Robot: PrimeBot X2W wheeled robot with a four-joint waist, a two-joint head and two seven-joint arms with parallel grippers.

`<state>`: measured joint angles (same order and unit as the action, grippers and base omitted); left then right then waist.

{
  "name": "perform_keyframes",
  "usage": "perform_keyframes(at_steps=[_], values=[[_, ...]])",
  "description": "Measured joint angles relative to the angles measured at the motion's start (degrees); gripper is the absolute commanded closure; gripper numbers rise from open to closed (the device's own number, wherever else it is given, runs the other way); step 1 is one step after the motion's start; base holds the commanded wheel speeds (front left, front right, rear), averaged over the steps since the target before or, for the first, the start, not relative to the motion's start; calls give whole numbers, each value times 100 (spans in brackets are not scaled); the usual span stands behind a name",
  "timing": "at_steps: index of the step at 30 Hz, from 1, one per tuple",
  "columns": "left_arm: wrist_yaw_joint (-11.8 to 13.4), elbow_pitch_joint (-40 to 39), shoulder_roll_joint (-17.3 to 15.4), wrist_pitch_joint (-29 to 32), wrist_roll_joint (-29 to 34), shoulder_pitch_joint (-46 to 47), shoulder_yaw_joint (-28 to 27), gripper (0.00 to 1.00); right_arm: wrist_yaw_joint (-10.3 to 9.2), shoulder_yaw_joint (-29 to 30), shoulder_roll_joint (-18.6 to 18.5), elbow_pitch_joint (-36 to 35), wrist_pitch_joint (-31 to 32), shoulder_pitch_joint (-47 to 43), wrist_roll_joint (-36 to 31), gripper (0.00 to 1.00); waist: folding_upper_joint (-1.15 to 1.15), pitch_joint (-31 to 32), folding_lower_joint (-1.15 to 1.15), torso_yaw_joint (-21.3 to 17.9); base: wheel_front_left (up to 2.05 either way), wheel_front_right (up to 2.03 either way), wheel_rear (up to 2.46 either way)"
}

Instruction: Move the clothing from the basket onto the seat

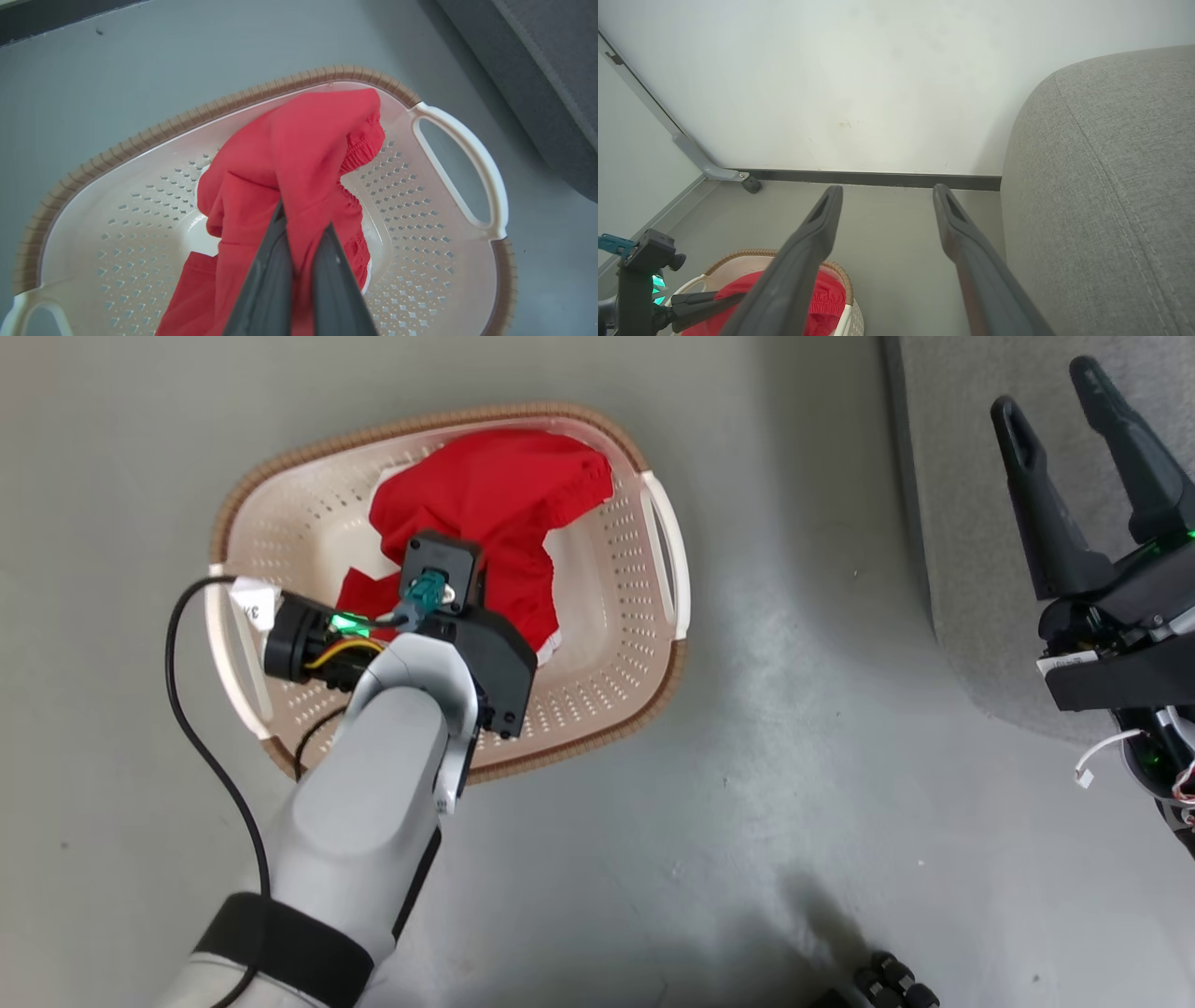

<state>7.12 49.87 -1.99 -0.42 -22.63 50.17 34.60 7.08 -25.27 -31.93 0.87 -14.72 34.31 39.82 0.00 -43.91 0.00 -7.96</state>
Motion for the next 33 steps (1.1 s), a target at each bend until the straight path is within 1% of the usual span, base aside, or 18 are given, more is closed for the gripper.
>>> perform_keyframes(at_steps=[2,3,4,5,8,15,22,26,33], values=[[0,-49,-5,-78,-97,-57,45,100,0,-8,8,43,0,-18,0,0,0,79,0,11,0,0,0],[1,-208,-16,-275,-298,-221,159,100,0,-20,19,130,0,-50,0,0,0,241,0,34,0,0,0],[1,-293,-18,-374,-365,-321,216,100,0,-20,23,158,0,-92,0,0,0,320,0,46,0,0,0],[1,-293,-18,-374,-365,-321,216,100,0,-20,23,158,0,-92,0,0,0,320,0,46,0,0,0],[1,-468,-13,-666,-605,-607,387,100,0,-23,65,287,0,-259,0,0,0,564,0,87,0,0,0],[1,-660,-22,-1265,-906,-934,653,100,0,-27,149,548,0,-594,-23,0,0,1136,-1,218,0,0,0],[1,-751,-19,-1357,-1085,-1153,712,100,0,-33,300,804,1,-780,-98,0,0,1710,-1,371,0,0,0],[1,-754,-21,-1386,-1232,-1350,705,100,0,-66,480,938,1,-938,-137,0,0,2045,-1,451,0,0,0],[1,-746,-19,-1386,-1237,-1642,605,100,0,-123,789,1179,1,-1215,-319,0,0,2633,-1,563,0,0,0]])
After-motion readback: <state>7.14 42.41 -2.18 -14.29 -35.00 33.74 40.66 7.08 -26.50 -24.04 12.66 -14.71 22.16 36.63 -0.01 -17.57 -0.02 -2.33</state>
